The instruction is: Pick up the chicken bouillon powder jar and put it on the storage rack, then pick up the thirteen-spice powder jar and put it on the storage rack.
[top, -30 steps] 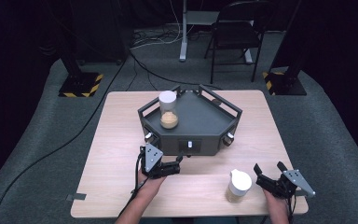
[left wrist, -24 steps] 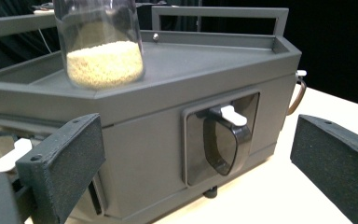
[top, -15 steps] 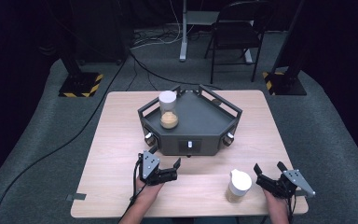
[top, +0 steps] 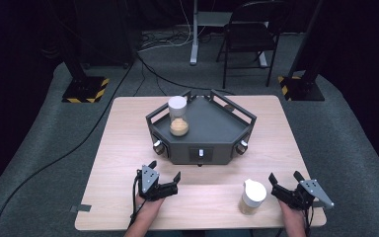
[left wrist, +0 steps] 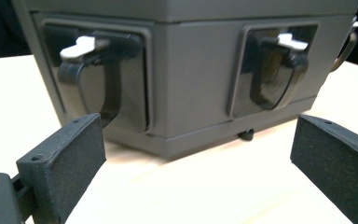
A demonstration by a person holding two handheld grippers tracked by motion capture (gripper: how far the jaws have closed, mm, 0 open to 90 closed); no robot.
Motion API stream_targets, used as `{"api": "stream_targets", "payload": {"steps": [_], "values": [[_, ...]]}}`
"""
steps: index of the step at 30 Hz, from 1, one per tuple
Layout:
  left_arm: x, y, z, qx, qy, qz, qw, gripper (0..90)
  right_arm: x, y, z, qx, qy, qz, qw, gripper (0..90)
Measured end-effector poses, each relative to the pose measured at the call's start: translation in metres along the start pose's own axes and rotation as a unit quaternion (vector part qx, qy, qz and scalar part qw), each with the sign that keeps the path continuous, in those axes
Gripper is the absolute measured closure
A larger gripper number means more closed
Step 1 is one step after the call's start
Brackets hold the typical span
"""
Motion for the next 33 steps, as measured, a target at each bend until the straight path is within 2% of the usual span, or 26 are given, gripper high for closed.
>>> {"api": "stream_targets", "payload": {"steps": [8, 12, 16, 23, 28, 33], "values": [[-0.008, 0.005, 0.013, 0.002, 0.0, -0.006, 1.0, 2.4, 0.0, 0.0, 0.0, 0.0, -0.001, 0.001, 1.0, 0.0], [-0.006, 0.005, 0.016, 0.005, -0.001, -0.008, 1.0, 2.4, 0.0, 0.0, 0.0, 0.002, -0.003, 0.002, 1.0, 0.0], [-0.005, 0.006, 0.017, 0.011, -0.014, -0.005, 0.9998, 2.3, 0.001, 0.001, 0.001, 0.004, -0.006, 0.002, 1.0, 0.0], [-0.006, 0.008, 0.022, 0.021, -0.009, -0.003, 0.9997, 2.3, 0.002, 0.001, 0.002, 0.007, -0.007, -0.004, 0.9999, 0.0], [-0.005, 0.009, 0.023, 0.024, -0.016, -0.004, 0.9996, 2.3, 0.003, 0.003, 0.002, 0.012, -0.011, -0.006, 0.9998, 0.0], [-0.006, 0.009, 0.023, 0.026, -0.01, -0.007, 0.9996, 2.3, 0.011, 0.006, 0.001, 0.022, -0.047, -0.018, 0.9985, 0.0]]}}
Point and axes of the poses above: each handheld gripper's, and its own axes: y roughly backward along the jaws, z roughly out of its underside, x roughly to its right, the point moved 6 cm from there along -y, roughly forward along the jaws, and after that the axes turned 2 degrees about y, right-handed, at the moved point
